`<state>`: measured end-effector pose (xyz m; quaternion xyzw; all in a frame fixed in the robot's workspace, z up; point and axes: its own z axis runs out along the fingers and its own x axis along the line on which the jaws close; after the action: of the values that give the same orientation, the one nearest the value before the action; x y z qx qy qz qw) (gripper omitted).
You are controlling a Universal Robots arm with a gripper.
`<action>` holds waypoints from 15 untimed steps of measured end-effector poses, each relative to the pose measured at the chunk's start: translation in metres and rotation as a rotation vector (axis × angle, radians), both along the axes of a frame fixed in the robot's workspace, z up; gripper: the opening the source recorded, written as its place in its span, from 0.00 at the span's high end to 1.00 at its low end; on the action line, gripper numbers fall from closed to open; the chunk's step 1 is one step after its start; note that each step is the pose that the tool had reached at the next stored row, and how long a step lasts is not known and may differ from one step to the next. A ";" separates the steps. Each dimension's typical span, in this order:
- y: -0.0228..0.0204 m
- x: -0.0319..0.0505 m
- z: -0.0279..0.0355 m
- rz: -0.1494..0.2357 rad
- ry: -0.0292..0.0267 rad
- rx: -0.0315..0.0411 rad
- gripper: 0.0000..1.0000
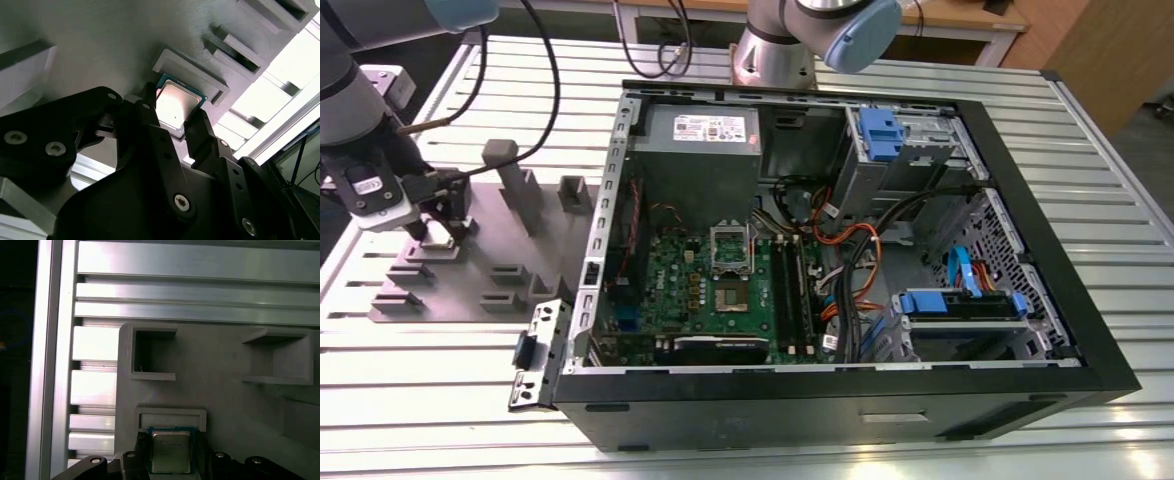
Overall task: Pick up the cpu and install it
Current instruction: 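Pick up the cpu and move it towards the insertion slot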
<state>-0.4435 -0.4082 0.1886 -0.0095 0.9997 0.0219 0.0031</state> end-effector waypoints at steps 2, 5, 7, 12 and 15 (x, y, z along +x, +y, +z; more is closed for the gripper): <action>0.0000 0.0000 0.0011 0.000 0.0001 -0.0001 0.53; 0.0000 0.0000 0.0029 0.000 0.0001 -0.0001 0.53; 0.0000 0.0000 0.0040 0.000 0.0000 0.0000 0.53; 0.0000 0.0000 0.0076 0.000 0.0002 -0.0001 0.53; 0.0000 0.0000 0.0100 0.000 0.0001 -0.0001 0.53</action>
<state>-0.4435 -0.4082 0.1986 -0.0095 0.9997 0.0219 0.0031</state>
